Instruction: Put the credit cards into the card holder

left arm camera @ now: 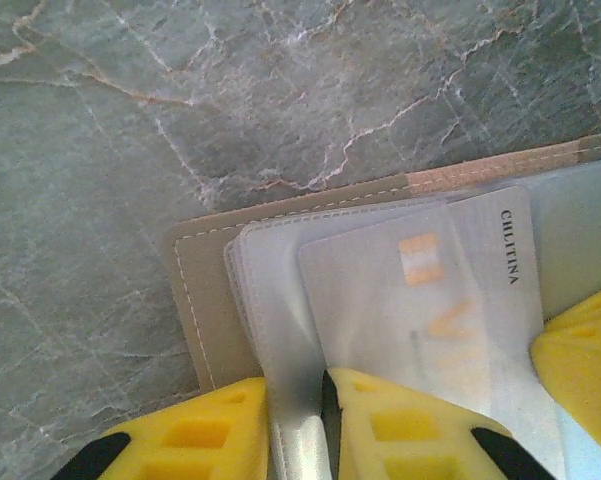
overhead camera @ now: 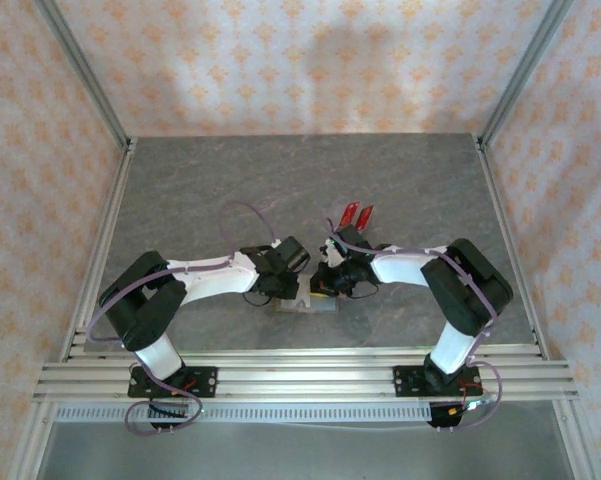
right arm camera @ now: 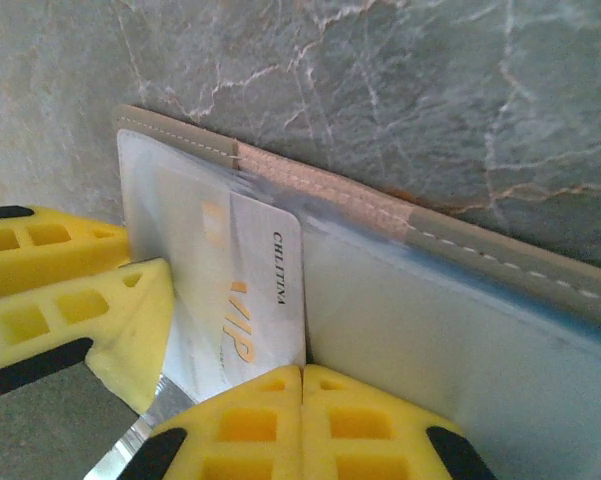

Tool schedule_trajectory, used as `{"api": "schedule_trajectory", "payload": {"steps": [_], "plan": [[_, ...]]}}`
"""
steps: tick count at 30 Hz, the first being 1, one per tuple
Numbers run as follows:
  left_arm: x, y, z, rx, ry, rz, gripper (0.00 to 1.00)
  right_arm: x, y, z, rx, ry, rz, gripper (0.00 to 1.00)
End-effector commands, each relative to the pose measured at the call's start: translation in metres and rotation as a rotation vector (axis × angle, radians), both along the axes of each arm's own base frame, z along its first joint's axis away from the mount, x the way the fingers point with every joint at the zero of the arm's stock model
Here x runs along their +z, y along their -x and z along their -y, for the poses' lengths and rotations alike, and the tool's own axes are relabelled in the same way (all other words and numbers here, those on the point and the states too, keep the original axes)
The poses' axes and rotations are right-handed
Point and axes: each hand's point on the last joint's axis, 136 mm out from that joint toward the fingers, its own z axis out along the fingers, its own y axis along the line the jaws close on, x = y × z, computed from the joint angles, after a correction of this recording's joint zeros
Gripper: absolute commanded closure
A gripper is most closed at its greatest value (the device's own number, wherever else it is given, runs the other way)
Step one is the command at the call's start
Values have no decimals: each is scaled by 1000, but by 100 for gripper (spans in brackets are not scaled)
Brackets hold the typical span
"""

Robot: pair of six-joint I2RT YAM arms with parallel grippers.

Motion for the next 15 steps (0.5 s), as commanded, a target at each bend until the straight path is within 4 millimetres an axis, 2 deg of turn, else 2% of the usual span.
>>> {"api": "schedule_trajectory", "payload": {"steps": [1, 10, 13, 15], "plan": [[-14, 17, -8, 6, -10, -63, 76, 19, -15, -15, -34, -74, 87, 100], [20, 17, -17, 67, 86, -24, 68, 8, -11, -8, -35, -24, 65, 100], [24, 14, -21, 71, 88, -25, 73, 7, -10, -7, -30, -16, 62, 100], [24, 10, -21, 66, 81, -24, 82, 9, -10, -7, -26, -17, 66, 100]]}}
